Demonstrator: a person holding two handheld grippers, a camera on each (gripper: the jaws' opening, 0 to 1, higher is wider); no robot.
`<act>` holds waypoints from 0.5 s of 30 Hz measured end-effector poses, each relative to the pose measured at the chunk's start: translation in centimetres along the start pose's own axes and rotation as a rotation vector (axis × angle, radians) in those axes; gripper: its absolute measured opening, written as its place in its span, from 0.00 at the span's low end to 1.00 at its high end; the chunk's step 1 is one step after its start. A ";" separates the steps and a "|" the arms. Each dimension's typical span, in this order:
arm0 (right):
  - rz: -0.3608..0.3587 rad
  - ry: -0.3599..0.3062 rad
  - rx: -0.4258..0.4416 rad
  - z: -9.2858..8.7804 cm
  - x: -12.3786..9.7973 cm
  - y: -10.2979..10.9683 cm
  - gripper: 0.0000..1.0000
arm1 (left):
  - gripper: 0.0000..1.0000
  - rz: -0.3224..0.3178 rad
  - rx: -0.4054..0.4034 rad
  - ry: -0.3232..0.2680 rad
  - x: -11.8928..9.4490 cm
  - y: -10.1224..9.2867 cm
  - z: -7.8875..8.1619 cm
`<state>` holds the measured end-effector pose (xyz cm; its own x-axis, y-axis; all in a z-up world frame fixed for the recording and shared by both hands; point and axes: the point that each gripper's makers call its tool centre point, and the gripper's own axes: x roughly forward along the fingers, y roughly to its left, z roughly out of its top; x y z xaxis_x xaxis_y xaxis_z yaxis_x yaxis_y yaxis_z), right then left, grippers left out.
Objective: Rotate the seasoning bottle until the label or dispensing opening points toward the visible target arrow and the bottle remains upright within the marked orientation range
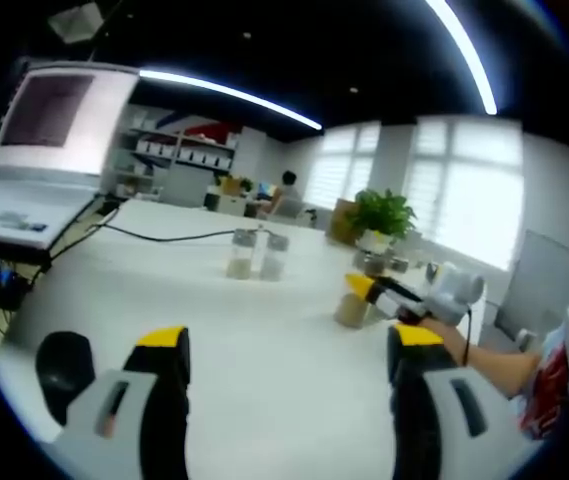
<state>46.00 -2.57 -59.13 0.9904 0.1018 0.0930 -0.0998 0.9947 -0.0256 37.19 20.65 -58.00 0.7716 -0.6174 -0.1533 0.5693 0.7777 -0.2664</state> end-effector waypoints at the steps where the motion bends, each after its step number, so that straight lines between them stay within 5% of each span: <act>1: 0.000 0.000 -0.006 0.1 -0.1 0.0 0.40 | 0.86 0.000 0.000 0.000 0.0 0.0 0.0; 6: 0.024 -0.013 -0.052 1.2 -1.7 0.3 0.41 | 0.86 -0.003 0.002 0.007 0.2 0.0 -0.2; 15: 0.099 0.007 0.032 1.4 -5.9 0.1 0.40 | 0.86 -0.026 0.006 0.012 0.8 -0.8 -0.5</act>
<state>40.04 -3.05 -58.27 0.9763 0.1991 0.0847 -0.1997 0.9799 -0.0022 37.15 19.47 -58.41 0.7528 -0.6390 -0.1580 0.5912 0.7619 -0.2648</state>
